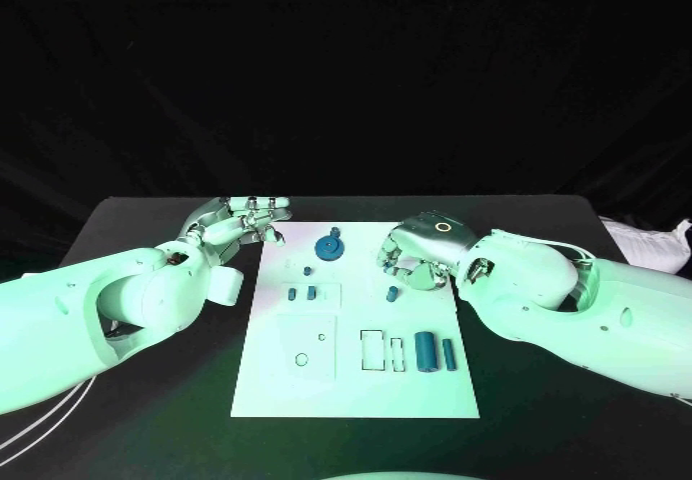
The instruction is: Assemble the parts on the task board
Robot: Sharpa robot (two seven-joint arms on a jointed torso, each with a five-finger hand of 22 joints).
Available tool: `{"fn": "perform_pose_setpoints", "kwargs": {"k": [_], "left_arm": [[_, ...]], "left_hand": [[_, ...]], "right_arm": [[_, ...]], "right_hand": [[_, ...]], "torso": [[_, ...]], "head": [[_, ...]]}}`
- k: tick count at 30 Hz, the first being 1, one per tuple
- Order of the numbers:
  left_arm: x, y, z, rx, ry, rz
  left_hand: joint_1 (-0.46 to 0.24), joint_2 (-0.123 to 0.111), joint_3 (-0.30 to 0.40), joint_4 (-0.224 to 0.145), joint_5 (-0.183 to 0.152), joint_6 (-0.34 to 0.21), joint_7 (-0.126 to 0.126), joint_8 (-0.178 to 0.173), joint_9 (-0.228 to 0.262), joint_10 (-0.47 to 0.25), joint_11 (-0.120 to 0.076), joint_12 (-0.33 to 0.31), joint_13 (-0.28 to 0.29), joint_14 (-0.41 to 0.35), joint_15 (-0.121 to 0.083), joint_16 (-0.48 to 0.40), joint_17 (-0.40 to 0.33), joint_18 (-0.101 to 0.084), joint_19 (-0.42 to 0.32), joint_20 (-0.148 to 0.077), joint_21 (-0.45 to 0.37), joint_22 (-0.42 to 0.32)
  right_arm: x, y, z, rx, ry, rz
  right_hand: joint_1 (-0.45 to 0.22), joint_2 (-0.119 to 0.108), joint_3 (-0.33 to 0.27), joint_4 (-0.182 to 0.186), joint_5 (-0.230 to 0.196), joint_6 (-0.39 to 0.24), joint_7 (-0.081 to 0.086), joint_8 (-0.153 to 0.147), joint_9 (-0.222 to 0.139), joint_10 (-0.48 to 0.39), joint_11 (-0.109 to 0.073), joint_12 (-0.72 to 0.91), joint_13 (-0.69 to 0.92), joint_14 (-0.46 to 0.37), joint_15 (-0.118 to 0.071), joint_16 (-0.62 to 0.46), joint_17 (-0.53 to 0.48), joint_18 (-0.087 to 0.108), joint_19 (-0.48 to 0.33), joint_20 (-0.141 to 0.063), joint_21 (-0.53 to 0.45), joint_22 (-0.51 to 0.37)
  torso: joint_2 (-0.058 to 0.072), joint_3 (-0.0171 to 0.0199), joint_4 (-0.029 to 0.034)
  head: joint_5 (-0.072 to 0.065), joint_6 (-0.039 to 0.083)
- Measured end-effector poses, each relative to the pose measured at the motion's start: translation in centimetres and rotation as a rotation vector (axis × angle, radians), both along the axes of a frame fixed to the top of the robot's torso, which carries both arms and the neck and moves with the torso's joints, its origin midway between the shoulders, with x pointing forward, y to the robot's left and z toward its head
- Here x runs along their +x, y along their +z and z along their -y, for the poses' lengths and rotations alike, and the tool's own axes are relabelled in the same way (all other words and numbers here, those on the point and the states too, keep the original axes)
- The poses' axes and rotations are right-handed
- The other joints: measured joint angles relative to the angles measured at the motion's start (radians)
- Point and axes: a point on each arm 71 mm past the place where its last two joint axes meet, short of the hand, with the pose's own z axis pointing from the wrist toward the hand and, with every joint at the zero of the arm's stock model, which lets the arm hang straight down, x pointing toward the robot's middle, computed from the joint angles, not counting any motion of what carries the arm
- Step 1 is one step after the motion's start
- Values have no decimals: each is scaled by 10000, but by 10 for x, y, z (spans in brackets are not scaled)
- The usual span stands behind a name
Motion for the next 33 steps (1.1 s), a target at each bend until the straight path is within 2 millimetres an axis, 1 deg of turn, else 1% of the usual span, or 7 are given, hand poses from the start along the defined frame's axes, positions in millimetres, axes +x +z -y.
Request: {"fn": "perform_pose_setpoints", "kwargs": {"k": [3,8,12,16,22,25,33], "left_arm": [[1,0,0,0,-4,-1],[2,-1,2,-12,-53,-5],[2,-1,5,-15,-175,-15],[2,-1,7,-11,-301,-15],[2,-2,12,-17,-480,-3],[2,-2,14,-21,-544,3],[2,-1,15,-30,-640,11]], "left_hand": [[0,0,-25,-25,0,-11,-11,0,0,-13,13,42,0,-19,-14,-59,-41,-1,-57,18,-36,-23],[37,37,-67,-67,0,-51,27,0,-19,-207,80,117,-60,-647,107,-754,-482,0,-681,91,-469,-243],[-8,81,-33,-32,0,-161,137,0,-38,-574,246,70,-192,-1235,351,-2156,-1316,-1,-1569,297,-1228,-720],[-69,143,-23,-22,0,-190,166,0,-39,-624,300,70,-240,-1065,522,-3412,-2020,-2,-1823,463,-1738,-1209],[-69,143,-55,-54,0,-191,166,0,-39,-624,301,120,-239,-809,512,-3940,-2270,-1,-1785,502,-1891,-1449],[-69,143,-62,-62,0,-190,166,40,-38,-624,301,140,-246,-754,525,-4041,-2313,-1,-1747,539,-1892,-1496],[-69,143,-81,-80,0,-190,166,46,-38,-623,301,179,-248,-581,521,-4239,-2386,-2,-1731,555,-1929,-1598]], "right_arm": [[-11,2,-16,344,449,-117],[-23,0,-38,758,1000,-422],[-28,-9,-51,988,1247,-791],[-37,-26,-67,1215,1547,-1354],[-44,-43,-85,1327,1845,-1837],[-43,-49,-87,1264,1815,-1948],[-38,-56,-89,1086,1718,-2100]], "right_hand": [[-1,-1,0,-1,-16,34,34,-18,0,0,0,-22,0,0,0,0,0,0,0,0,16,0],[-1,-2,29,-29,32,3,66,-19,0,0,0,-36,-8,0,0,0,-1,1,0,0,16,0],[-2,-2,28,-29,36,1,67,-20,-2,0,0,-61,-27,0,0,0,-1,0,-1,0,16,-5],[-3,-3,69,-70,70,-32,101,-57,-3,0,1,-78,-44,0,0,0,-2,0,-1,0,16,-17],[-4,-4,68,-70,87,-33,100,-58,-8,1,1,-101,-54,0,0,-1,-2,0,-1,0,16,-17],[-4,-4,68,-71,88,-34,100,-60,-10,1,1,-112,-62,0,0,-1,-3,0,-1,0,16,-17],[-5,-5,66,-72,87,-35,99,-87,-1,0,1,-120,-61,0,0,-1,-3,0,-1,0,15,-30]], "torso": [[0,0,3],[-2,-12,15],[-7,-27,34],[-6,-26,35],[4,-26,58],[9,-27,77],[14,-30,70]], "head": [[135,-35],[408,-93],[583,-126],[755,-180],[924,-258],[987,-292],[1104,-347]]}}
